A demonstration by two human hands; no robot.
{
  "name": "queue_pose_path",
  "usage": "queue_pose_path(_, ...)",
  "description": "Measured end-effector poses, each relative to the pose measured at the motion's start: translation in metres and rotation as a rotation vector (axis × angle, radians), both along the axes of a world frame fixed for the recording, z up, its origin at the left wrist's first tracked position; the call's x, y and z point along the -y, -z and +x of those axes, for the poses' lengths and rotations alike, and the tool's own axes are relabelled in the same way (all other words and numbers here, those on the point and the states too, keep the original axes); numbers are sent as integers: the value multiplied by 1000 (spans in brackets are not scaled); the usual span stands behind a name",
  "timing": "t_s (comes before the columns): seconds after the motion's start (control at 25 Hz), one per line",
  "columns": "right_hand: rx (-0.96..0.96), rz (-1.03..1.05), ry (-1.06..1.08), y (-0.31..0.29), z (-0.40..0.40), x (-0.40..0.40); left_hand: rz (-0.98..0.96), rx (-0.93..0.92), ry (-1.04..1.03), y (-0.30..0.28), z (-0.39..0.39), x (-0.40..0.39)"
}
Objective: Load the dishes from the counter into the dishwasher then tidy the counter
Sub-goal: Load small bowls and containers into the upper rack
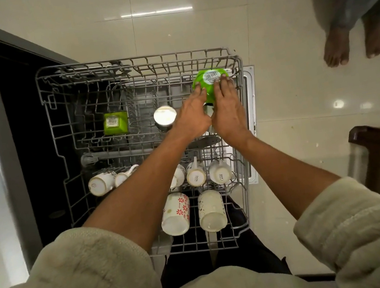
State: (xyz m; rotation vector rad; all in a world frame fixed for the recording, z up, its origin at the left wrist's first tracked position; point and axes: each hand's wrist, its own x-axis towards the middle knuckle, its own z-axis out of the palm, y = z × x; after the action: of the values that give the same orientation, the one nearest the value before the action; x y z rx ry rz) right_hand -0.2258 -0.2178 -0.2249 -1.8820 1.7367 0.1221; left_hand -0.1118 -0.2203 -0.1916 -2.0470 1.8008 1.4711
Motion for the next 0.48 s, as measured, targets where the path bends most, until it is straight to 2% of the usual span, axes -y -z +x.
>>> queue_pose_path(0.24,44,35,7,0,-4,5,17,15,43,6,0,-3)
queue_pose_path(0.48,-6,-9,-72,-5,-1,-8,-65,42,72,3,5,-16)
